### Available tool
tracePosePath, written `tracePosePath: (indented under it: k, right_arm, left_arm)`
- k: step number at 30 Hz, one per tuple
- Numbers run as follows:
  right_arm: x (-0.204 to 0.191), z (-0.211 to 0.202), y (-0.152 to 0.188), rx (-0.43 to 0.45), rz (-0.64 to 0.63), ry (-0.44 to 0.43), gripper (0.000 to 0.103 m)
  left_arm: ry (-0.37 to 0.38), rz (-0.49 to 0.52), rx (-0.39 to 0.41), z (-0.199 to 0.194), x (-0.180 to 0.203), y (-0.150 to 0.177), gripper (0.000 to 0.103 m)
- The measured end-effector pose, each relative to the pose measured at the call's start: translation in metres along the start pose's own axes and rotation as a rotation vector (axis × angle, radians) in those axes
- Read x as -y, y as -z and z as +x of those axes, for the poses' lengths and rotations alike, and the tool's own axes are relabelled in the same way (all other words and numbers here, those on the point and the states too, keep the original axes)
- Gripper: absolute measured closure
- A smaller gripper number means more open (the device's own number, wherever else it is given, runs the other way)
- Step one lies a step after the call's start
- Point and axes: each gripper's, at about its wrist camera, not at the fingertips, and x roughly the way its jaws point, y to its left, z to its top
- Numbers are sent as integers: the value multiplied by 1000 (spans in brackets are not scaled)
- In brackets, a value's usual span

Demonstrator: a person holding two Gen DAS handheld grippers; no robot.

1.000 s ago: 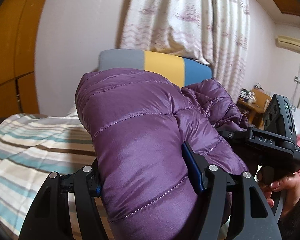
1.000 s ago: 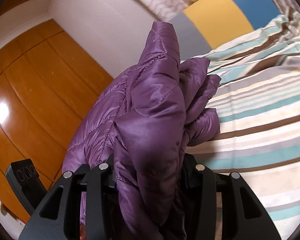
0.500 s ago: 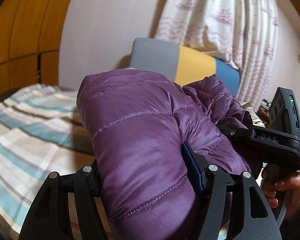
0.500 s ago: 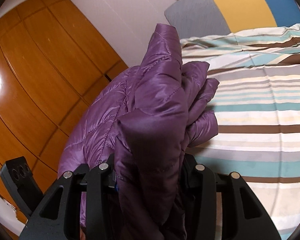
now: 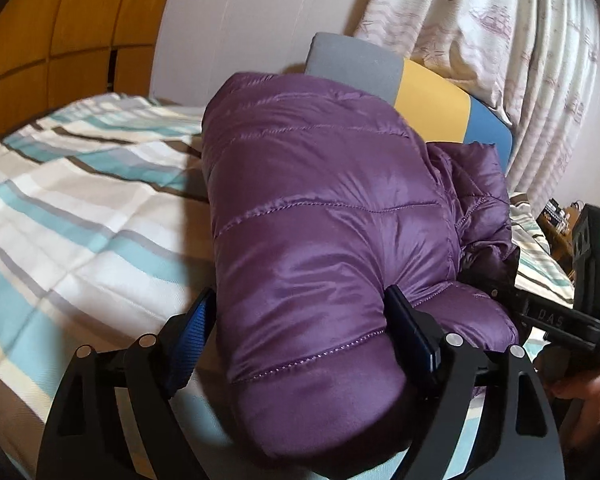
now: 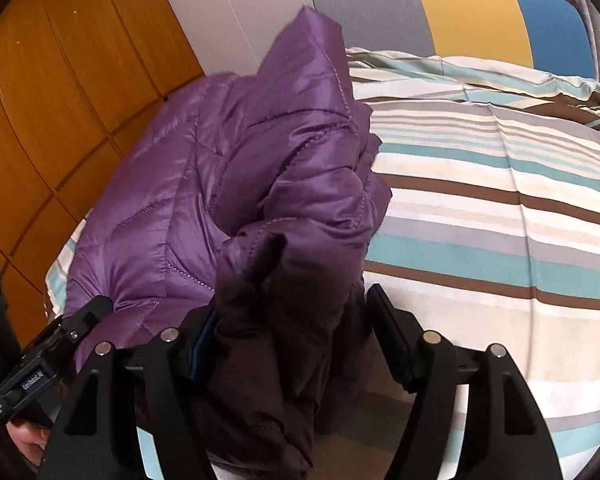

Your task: Fold large clothes

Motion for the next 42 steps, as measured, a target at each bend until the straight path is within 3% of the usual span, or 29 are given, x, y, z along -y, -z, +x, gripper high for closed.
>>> tracePosePath:
  k: [6, 8, 11, 13, 16, 18, 22, 27, 29, 33, 35, 42]
  right_arm:
    - [-3, -8, 10, 0, -15, 49, 33]
    - [1, -3, 9, -10, -15, 84, 25]
    - [-2, -9, 2, -7, -21, 100, 24]
    - [-8, -32, -8, 66, -57, 108, 24]
    - [-15, -64, -29, 199, -88, 145, 20]
    - [-21, -71, -40, 223, -114, 185, 20]
    - [-28, -54, -75, 224, -124, 296, 18]
    - [-41, -32, -117, 212, -43, 314, 18]
    - [-56, -16, -124, 188, -83, 343, 20]
    - [-49, 18, -112, 118, -67, 334, 21]
    - [-38, 37, -102, 69, -56, 337, 21]
    - [-25, 67, -90, 21, -94, 324, 19]
  left_arm:
    - [-72, 53, 5, -6, 11, 5, 18]
    - [-83, 61, 6, -5, 13, 5, 18]
    - [-91, 44, -16, -14, 14, -6, 18]
    - [-89, 49, 4, -30, 18, -18, 13]
    - [-109, 76, 131, -56, 25, -41, 5]
    - [-131, 98, 154, -57, 31, -60, 5]
    - [-248, 136, 77, -21, 45, -107, 5]
    - [-299, 55, 0, 26, 41, -146, 5]
    - [-318, 41, -42, 45, 38, -149, 5]
    - [-325, 3, -129, 84, 23, -136, 5]
    - [-313, -13, -119, 93, 18, -128, 3]
    - [-327, -14, -106, 114, 14, -114, 3]
